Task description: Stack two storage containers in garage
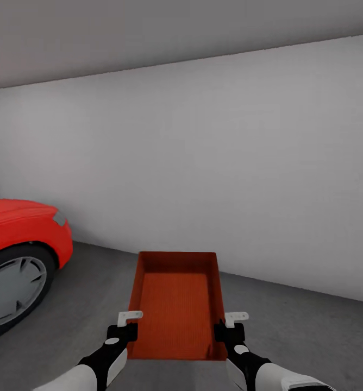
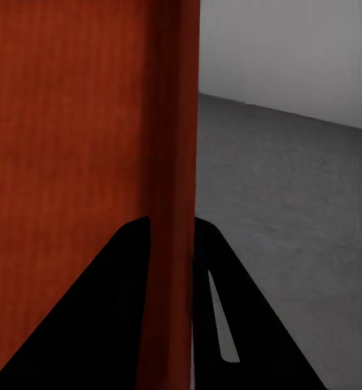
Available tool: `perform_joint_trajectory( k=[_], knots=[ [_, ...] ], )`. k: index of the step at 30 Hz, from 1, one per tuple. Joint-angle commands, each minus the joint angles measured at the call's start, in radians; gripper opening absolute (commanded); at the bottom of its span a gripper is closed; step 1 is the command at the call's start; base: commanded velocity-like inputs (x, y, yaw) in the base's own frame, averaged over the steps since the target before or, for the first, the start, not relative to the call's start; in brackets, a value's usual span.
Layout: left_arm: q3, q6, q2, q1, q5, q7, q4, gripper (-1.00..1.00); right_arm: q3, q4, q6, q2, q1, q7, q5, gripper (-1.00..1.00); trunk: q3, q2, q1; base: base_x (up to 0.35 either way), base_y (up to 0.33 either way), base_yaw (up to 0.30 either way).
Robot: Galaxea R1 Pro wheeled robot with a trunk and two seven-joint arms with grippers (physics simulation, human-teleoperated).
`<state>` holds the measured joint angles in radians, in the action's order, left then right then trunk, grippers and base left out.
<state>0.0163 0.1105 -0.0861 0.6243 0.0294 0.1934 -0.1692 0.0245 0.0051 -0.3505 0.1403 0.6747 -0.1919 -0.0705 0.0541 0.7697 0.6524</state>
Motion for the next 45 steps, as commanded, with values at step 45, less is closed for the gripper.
perform_joint_trajectory(
  k=[45],
  knots=[
    [-0.01,0.005,0.0,0.0,0.006,0.009,0.004,-1.0,-0.051,-0.004,-0.01,0.001,0.002,-0.006,-0.032,-1.0,0.002,0.001,0.001,0.32,0.122,-0.13]
  ],
)
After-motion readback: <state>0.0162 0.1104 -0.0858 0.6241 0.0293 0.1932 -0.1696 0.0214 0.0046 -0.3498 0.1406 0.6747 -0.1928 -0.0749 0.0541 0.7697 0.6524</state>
